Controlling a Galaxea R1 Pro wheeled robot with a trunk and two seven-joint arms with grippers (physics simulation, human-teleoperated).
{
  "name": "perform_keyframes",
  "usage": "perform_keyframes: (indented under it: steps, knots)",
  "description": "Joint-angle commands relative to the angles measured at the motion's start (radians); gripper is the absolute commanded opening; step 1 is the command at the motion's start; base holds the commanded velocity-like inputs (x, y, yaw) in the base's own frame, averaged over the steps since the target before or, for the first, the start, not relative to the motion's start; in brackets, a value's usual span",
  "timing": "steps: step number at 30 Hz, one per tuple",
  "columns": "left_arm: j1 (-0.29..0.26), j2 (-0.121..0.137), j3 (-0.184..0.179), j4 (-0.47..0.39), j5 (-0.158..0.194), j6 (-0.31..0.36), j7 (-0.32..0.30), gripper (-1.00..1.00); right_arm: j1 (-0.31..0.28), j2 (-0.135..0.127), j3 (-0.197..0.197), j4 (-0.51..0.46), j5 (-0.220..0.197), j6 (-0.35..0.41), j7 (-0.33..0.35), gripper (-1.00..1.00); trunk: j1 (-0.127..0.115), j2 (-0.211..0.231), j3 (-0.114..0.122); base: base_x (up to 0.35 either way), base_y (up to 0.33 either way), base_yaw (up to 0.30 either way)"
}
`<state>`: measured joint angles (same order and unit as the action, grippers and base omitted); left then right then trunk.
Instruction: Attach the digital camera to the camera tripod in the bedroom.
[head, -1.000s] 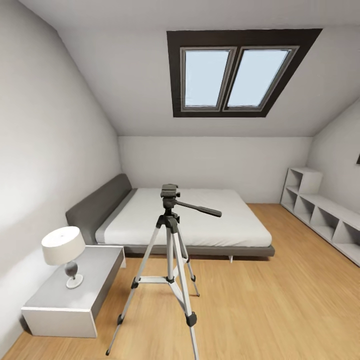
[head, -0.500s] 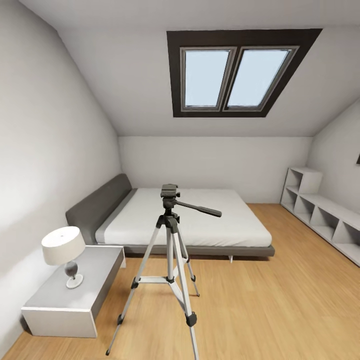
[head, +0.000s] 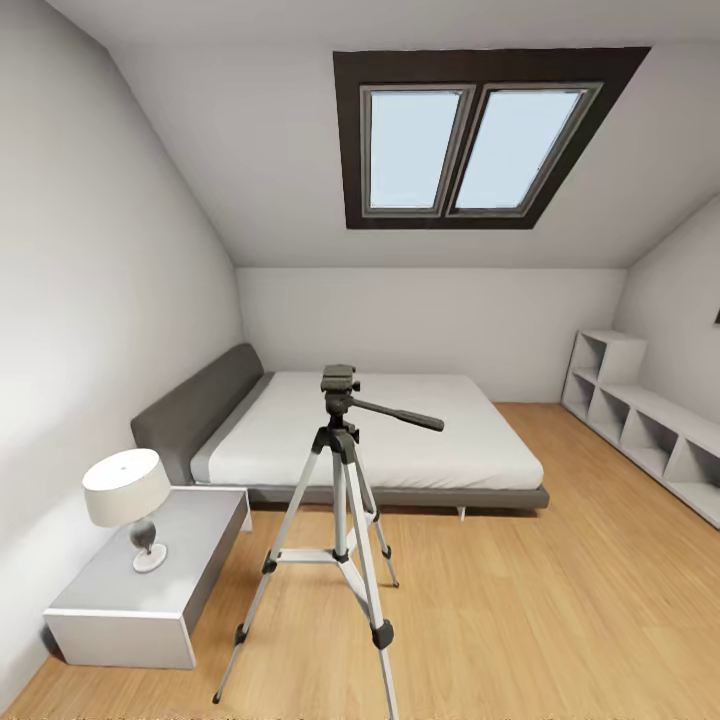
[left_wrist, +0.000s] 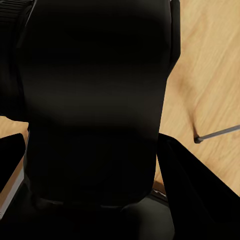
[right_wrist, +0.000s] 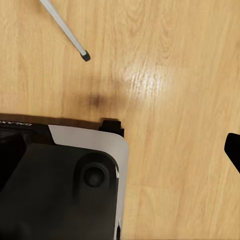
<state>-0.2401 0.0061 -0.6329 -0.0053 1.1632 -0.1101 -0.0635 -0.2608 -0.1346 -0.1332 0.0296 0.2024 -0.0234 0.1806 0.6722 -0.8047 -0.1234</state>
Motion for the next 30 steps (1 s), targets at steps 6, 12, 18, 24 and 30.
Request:
perform_keyframes:
  steps: [6, 12, 18, 24, 30]
  knots:
    - [-0.001, 0.0, -0.008, 0.001, 0.009, -0.002, -0.004, -1.0, -0.002, -0.001, -0.008, 0.003, 0.009, -0.002, 0.002, 1.0, 0.0, -0.001, -0.011, 0.0, 0.0, 0.0]
    - [-0.001, 0.0, -0.008, 0.001, 0.009, -0.003, -0.005, -1.0, -0.002, -0.002, -0.008, 0.003, 0.009, -0.002, 0.002, 1.0, 0.0, -0.001, -0.021, 0.0, 0.0, 0.0]
    - [-0.001, 0.0, -0.008, 0.002, 0.009, -0.003, -0.005, -1.0, -0.002, -0.002, -0.008, 0.003, 0.009, -0.003, 0.002, 1.0, 0.0, -0.001, -0.03, 0.0, 0.005, 0.0]
    - [-0.001, 0.0, -0.008, 0.001, 0.009, 0.0, -0.006, -1.0, -0.002, -0.002, -0.008, 0.003, 0.009, -0.003, 0.002, 1.0, 0.0, -0.001, -0.04, 0.0, 0.209, 0.0]
    - [-0.001, 0.0, -0.008, 0.001, 0.009, 0.0, -0.005, -1.0, -0.002, -0.003, -0.008, 0.003, 0.009, -0.003, 0.002, 1.0, 0.0, -0.001, -0.05, 0.0, 0.272, 0.0]
